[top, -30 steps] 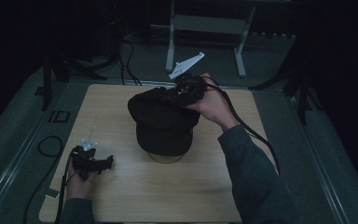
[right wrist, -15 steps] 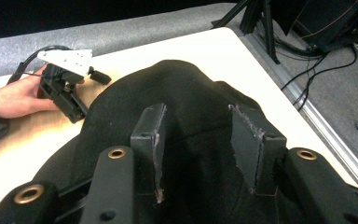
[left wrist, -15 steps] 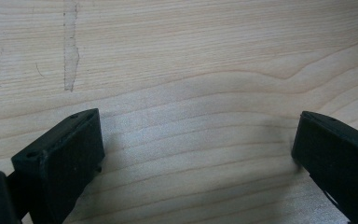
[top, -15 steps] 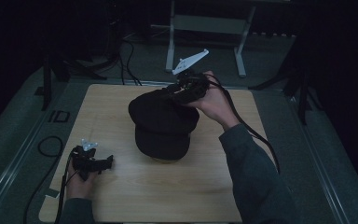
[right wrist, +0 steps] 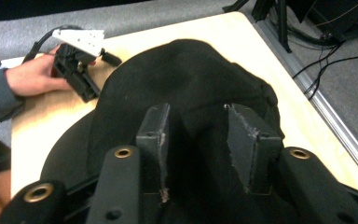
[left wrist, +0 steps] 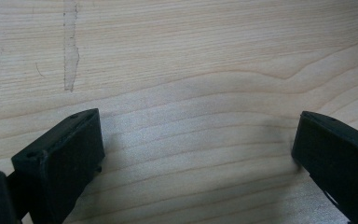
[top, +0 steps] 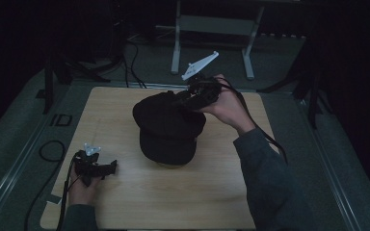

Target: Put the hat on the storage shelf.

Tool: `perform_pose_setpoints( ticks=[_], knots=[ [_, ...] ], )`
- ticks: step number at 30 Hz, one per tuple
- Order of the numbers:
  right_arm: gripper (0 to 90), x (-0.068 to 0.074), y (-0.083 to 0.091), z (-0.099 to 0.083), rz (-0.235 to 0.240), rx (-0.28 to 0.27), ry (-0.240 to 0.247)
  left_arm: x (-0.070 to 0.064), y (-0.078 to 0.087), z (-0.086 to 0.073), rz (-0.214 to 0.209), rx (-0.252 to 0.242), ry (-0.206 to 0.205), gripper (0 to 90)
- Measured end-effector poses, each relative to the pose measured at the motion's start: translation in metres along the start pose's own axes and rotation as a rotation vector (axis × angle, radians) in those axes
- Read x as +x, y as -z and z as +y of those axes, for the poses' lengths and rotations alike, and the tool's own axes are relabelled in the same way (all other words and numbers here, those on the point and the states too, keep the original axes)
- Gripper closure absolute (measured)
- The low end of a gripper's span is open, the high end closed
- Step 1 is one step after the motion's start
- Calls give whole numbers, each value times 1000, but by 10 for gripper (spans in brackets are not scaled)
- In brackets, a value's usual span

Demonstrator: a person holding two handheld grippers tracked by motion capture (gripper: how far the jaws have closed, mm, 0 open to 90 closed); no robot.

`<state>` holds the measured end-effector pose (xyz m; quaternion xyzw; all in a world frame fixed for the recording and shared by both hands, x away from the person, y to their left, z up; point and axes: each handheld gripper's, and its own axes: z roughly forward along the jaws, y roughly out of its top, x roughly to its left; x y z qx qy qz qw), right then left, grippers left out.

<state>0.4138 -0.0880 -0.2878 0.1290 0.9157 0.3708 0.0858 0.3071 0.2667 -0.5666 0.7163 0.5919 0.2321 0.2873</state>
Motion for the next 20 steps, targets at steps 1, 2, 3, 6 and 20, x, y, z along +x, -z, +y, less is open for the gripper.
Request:
perform_pose_setpoints(
  ticks=[1,2,3,6,20],
  knots=[
    [607,0,1,-1,4,4,2,0,0,0,0,0,0,19],
    [624,1,3,-2,3,10,5,0,0,0,0,0,0,19],
    [644,1,4,-3,3,18,10,0,0,0,0,0,0,18],
    [707,1,8,-8,10,35,12,0,0,0,0,0,0,18],
    [758,-14,14,-44,15,92,-35,0,0,0,1,1,1,19]
  ],
)
